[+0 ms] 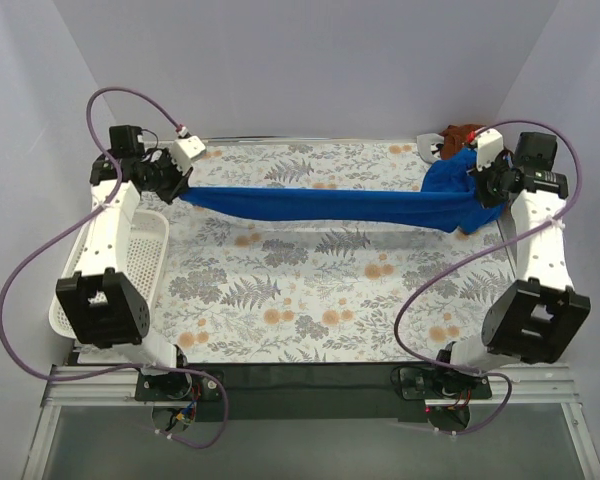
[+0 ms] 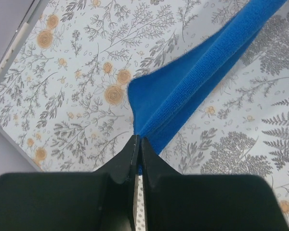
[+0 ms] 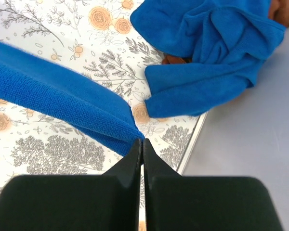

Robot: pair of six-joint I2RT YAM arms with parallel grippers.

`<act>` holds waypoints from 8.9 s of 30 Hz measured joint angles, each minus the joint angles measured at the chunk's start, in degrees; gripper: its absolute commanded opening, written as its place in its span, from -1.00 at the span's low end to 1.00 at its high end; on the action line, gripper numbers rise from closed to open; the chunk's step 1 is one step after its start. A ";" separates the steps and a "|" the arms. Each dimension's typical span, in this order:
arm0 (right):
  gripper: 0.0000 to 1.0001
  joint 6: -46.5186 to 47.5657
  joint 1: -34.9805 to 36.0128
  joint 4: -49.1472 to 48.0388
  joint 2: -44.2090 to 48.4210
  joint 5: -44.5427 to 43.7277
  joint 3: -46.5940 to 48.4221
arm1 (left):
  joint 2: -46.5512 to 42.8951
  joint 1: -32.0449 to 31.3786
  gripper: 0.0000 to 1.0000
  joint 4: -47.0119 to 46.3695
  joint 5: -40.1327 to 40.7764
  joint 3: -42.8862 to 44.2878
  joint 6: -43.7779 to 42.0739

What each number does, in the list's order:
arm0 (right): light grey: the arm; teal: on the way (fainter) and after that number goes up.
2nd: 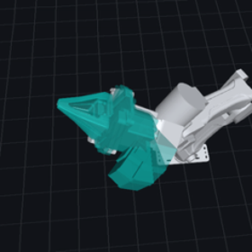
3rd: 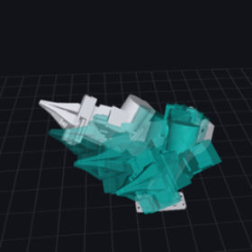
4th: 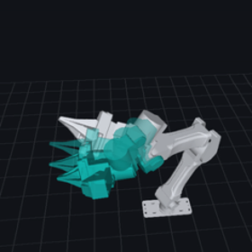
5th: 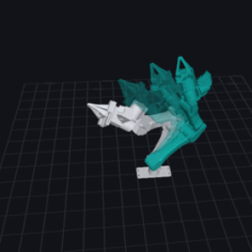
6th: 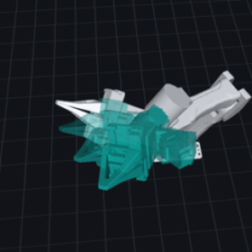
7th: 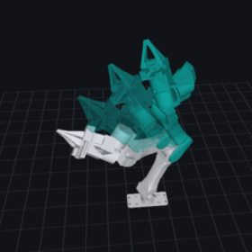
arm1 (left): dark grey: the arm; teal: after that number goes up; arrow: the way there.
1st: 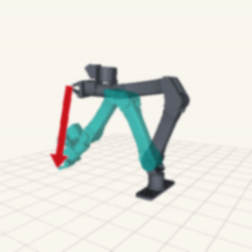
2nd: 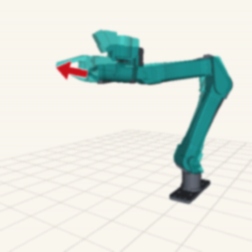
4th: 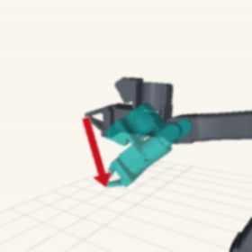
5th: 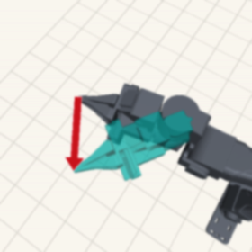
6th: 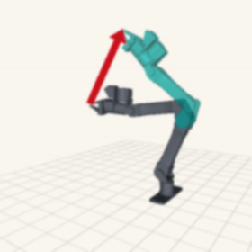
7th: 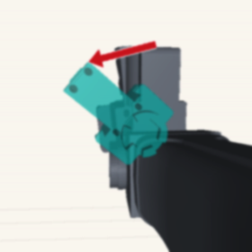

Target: Roll the towels

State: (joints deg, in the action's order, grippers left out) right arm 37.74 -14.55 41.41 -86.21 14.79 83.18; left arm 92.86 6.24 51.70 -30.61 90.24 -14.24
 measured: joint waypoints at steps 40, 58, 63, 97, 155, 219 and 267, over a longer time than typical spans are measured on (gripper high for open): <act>-0.97 -2.97 0.46 -11.04 -24.87 0.28 -3.58 | 22.53 0.94 -0.97 -12.26 1.86 -8.31 5.73; -0.28 -4.61 2.62 -4.87 -16.94 -2.40 0.81 | 15.17 0.63 -0.06 -6.99 6.86 -6.75 5.18; -0.28 -5.92 7.52 -3.63 -15.47 -1.01 -4.98 | 12.22 -1.62 -0.06 -5.66 6.25 -12.63 5.09; 0.01 -6.64 7.04 -1.55 -12.87 -13.73 -15.04 | 5.22 -9.99 0.17 6.58 4.52 -24.13 4.26; -0.97 -15.56 10.23 3.72 -11.67 13.29 -8.72 | 1.92 -9.97 0.96 3.39 0.20 -13.49 19.69; -0.68 -16.50 22.69 -2.51 -22.75 10.21 -12.15 | 19.23 -17.77 -0.77 1.68 10.32 -14.36 25.62; -0.32 -23.71 46.21 -7.56 -20.35 28.74 -22.18 | 46.62 -20.20 -0.07 -5.62 2.71 28.65 24.59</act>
State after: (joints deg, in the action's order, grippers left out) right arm 14.02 31.66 33.85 -106.56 43.53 60.99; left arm 139.48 -13.96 46.09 -27.90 118.89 10.35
